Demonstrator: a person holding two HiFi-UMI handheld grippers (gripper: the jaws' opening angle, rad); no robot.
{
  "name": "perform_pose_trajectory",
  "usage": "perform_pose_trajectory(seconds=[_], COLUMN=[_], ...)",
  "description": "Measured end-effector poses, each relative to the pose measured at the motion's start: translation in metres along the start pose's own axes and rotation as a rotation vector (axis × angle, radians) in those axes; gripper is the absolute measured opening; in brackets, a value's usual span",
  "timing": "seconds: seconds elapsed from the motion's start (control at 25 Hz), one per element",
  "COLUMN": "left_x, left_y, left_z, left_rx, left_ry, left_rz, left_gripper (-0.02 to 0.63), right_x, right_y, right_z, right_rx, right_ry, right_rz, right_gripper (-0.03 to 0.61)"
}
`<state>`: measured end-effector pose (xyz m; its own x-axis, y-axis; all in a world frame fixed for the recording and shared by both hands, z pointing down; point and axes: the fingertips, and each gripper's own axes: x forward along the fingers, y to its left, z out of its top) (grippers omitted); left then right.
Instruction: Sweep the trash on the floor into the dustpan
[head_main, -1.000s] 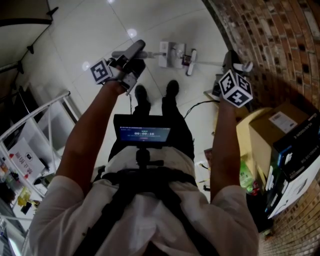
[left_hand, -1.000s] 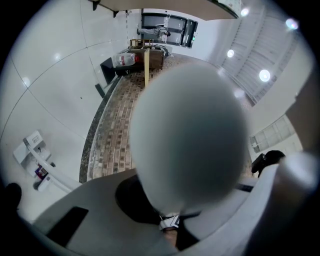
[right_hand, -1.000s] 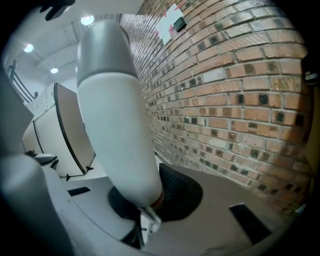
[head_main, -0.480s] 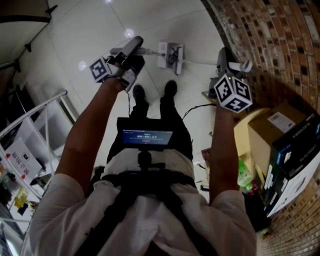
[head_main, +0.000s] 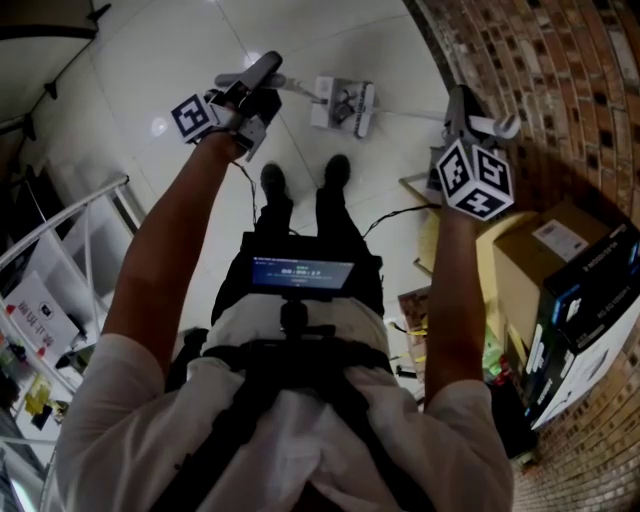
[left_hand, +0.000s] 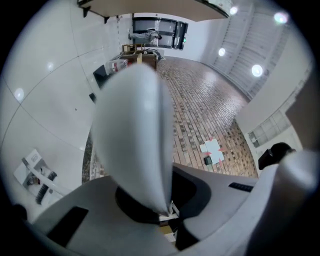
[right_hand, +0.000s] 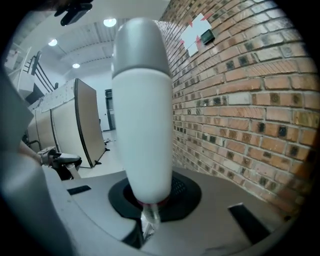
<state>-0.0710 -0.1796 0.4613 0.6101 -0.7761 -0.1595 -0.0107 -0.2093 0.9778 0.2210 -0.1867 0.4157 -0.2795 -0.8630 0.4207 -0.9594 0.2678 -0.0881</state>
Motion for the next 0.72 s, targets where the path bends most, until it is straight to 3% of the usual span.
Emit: perform_pose_trajectory(seconds=[0.36,0.72], left_x=[-0.013,-0.014], left_y=[-0.001,-0.004], left_z=[0.006,0.002], left_rx=[0.104,0.174], left_ry=[0.029,0.115], left_rz=[0.052,0.077], left_gripper=[0.06,0.145], right_x=[0.012,0.019], right_y=[0.003,0.005], right_z=[-0.007,-0.014], right_rx=[-0.122,-0.153], right_ry=[0.056,0.09], right_rz=[-0.033,-0.07], right_gripper=[0.012,0.009])
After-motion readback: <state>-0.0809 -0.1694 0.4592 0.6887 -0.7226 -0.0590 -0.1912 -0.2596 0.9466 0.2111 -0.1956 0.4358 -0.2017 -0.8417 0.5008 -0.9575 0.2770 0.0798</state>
